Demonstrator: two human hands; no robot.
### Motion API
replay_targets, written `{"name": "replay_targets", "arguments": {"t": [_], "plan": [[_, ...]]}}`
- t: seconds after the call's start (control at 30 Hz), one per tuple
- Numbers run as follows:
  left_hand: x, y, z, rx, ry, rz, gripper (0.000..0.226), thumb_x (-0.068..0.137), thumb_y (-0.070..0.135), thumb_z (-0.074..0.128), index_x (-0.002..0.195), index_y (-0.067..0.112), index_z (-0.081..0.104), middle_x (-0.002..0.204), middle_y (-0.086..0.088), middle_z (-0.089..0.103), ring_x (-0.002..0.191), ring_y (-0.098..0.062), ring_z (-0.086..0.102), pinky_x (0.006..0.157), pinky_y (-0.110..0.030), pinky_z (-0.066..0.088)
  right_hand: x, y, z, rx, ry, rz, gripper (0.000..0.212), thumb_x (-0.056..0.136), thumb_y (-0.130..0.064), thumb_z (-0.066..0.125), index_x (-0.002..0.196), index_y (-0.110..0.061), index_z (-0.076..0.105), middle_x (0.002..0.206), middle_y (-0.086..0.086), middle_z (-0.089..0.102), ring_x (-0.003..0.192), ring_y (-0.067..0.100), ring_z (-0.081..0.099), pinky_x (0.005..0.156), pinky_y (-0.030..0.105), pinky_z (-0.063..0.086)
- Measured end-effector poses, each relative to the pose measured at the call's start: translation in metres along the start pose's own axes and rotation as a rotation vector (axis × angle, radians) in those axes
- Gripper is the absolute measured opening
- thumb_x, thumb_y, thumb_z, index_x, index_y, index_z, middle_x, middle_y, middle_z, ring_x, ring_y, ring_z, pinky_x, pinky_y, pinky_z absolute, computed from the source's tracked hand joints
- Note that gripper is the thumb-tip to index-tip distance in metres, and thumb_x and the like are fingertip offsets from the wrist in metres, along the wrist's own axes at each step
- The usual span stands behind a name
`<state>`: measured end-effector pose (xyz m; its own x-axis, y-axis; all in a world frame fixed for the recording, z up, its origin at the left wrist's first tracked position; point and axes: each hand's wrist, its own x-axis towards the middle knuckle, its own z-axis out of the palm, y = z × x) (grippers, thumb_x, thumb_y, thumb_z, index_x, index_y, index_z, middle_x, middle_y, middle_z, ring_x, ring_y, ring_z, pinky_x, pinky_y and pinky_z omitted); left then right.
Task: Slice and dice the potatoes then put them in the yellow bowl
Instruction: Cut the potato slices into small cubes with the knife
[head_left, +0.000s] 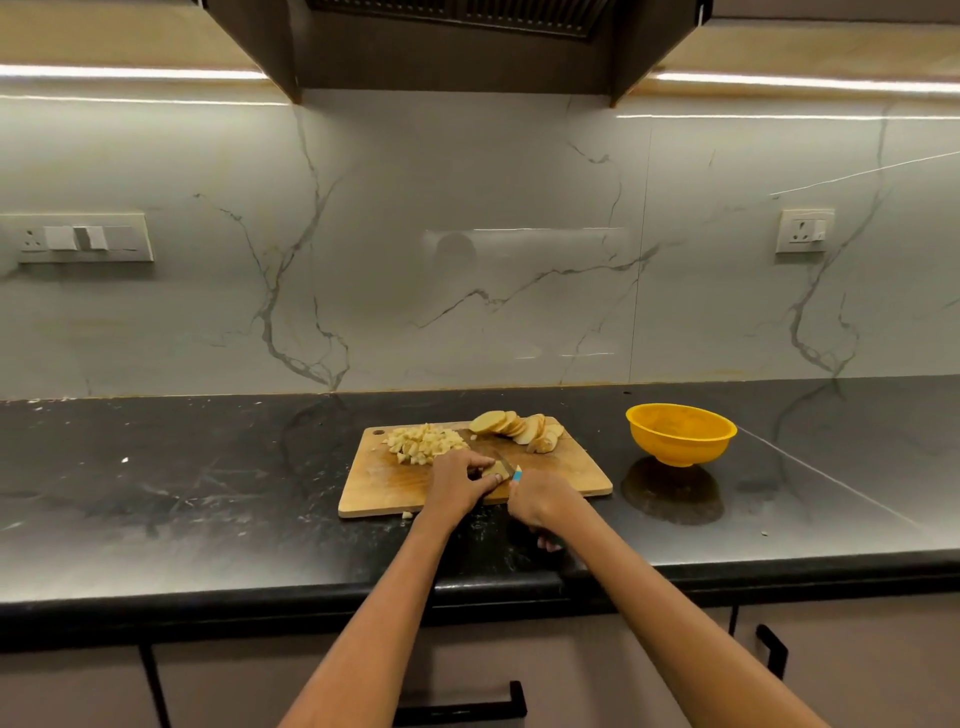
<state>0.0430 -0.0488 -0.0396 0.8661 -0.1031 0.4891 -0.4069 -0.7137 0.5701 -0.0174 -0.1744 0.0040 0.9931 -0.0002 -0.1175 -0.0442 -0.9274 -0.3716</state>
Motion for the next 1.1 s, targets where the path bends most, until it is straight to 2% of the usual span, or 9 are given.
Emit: {"name": "replay_targets", "arguments": {"t": [0.07,0.13,0.2,0.3,0.37,0.57,0.93,1.1], "plan": [[-0.001,0.001,-0.001,-0.011,0.005,-0.002,0.032,0.079,0.024,0.073,0.108,0.011,0.07,0.108,-0.005,0.07,0.098,-0.014,0.062,0.085,-0.022,0.044,-0.004,-0.002,-0.001,-0.033,-0.005,-0.015,0.035,0.102,-0.023,0.034,0.114,0.003,0.055,0.071,0.01,0.06,0.058,0.02,0.06,0.048,0.024,0.044],[-0.002,0.002,0.001,-0.028,0.008,-0.01,0.032,0.079,0.023,0.073,0.109,0.01,0.069,0.109,-0.006,0.069,0.099,-0.014,0.062,0.087,-0.022,0.045,-0.016,0.002,0.001,-0.125,0.043,-0.059,0.033,0.101,-0.023,0.036,0.117,-0.001,0.056,0.097,0.012,0.065,0.09,0.025,0.064,0.07,0.029,0.048],[-0.002,0.002,0.0,-0.035,0.01,-0.021,0.033,0.08,0.022,0.072,0.11,0.009,0.069,0.11,-0.006,0.068,0.1,-0.014,0.061,0.085,-0.019,0.043,-0.031,0.008,0.006,-0.212,0.124,-0.082,0.031,0.101,-0.023,0.039,0.119,-0.005,0.056,0.117,0.011,0.062,0.108,0.026,0.059,0.084,0.033,0.046],[-0.002,0.001,0.002,-0.044,0.016,-0.032,0.034,0.08,0.024,0.072,0.11,0.01,0.068,0.111,-0.006,0.068,0.102,-0.013,0.06,0.084,-0.015,0.04,-0.053,0.018,0.011,-0.336,0.221,-0.102,0.03,0.1,-0.021,0.042,0.122,-0.006,0.055,0.119,0.009,0.062,0.108,0.025,0.061,0.083,0.033,0.047],[-0.004,0.003,0.002,-0.034,0.016,-0.043,0.034,0.081,0.025,0.071,0.112,0.011,0.067,0.113,-0.005,0.067,0.104,-0.013,0.059,0.084,-0.014,0.037,-0.057,0.022,0.012,-0.33,0.268,-0.102,0.032,0.101,-0.025,0.04,0.122,-0.005,0.053,0.118,0.009,0.063,0.107,0.024,0.062,0.082,0.032,0.048],[-0.006,0.003,0.003,-0.052,0.052,-0.086,0.034,0.082,0.024,0.07,0.113,0.011,0.067,0.113,-0.004,0.067,0.107,-0.014,0.058,0.088,-0.016,0.036,-0.052,0.024,0.012,-0.024,0.31,-0.032,0.038,0.102,-0.035,0.035,0.116,-0.007,0.056,0.116,0.01,0.063,0.106,0.025,0.061,0.078,0.03,0.043],[-0.006,0.003,0.002,-0.035,0.058,-0.079,0.032,0.081,0.02,0.071,0.111,0.009,0.067,0.112,-0.006,0.068,0.103,-0.011,0.06,0.083,-0.01,0.035,-0.035,0.009,0.014,0.03,0.248,-0.014,0.039,0.102,-0.035,0.036,0.115,-0.006,0.058,0.112,0.009,0.064,0.101,0.023,0.061,0.075,0.029,0.04],[-0.005,0.004,0.0,-0.024,0.042,-0.062,0.031,0.081,0.019,0.071,0.11,0.008,0.068,0.11,-0.006,0.069,0.102,-0.012,0.061,0.081,-0.009,0.035,-0.029,-0.005,0.006,-0.056,0.145,-0.005,0.032,0.1,-0.022,0.039,0.12,-0.003,0.055,0.12,0.013,0.061,0.109,0.027,0.059,0.083,0.031,0.045]]}}
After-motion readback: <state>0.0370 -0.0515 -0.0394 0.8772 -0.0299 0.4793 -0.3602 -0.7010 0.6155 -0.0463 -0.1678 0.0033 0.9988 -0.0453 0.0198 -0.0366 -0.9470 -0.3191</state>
